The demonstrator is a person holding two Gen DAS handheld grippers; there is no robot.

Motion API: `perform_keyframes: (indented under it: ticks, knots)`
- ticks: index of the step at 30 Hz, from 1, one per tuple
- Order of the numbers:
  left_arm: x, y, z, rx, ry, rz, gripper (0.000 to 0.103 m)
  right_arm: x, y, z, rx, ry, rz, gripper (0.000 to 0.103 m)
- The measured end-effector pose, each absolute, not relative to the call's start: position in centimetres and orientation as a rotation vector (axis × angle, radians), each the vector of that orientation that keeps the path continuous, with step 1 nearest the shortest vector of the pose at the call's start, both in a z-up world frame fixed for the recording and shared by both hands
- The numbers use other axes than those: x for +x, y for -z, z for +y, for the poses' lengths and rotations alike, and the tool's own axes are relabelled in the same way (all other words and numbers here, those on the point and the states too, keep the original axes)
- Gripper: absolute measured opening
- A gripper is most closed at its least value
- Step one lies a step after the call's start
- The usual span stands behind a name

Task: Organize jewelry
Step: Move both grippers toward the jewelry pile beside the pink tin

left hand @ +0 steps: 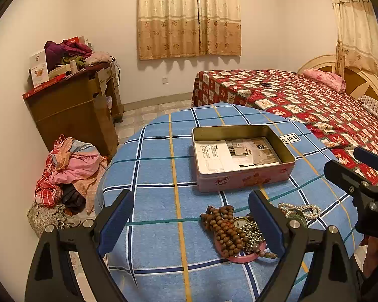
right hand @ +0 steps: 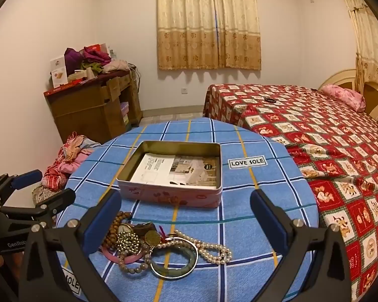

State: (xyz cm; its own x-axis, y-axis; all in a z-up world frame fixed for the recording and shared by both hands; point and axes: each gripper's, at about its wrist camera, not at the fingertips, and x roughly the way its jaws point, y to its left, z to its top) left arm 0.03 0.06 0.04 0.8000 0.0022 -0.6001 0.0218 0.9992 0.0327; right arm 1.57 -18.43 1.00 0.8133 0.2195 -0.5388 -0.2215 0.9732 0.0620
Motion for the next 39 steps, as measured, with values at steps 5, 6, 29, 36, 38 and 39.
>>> perform_keyframes:
  ticks: [5, 6, 29, 36, 38, 39]
  knots:
    - [0.0, -0.2, 0.2, 0.043, 0.008, 0.64, 0.092, 1.6, -0.9, -18.5, -0.005, -0.236, 0.575, 0.103]
    - [-0.1, -0.2, 0.2, 0.043, 0.008, 0.64, 0.092, 1.6, -0.9, -18.6, -0.005, -0.237, 0.576, 0.103]
    - [0.5, -0.1, 0.5, 0.05, -0.007, 0.664, 0.092, 1.8, -0.3, -19.4, -0.002, -0.232, 0.587, 0.103]
    - [0.6, 0.2, 0.3, 0.08, -0.019, 0.729, 0.092, 1.8, 0.0, -19.6, 0.001, -0.231, 0.591, 0.103]
    - [0.6, 0.4, 0.5, 0.076, -0.027, 0.73, 0.092, 1.9, 0.2, -19.7, 0.001, -0.231, 0.594, 0.103]
    - [0.6, 0.6, 0.5, 0.068, -0.034, 0.718, 0.092, 1.9, 0.3, -19.7, -0.001, -0.229, 0.597, 0.103]
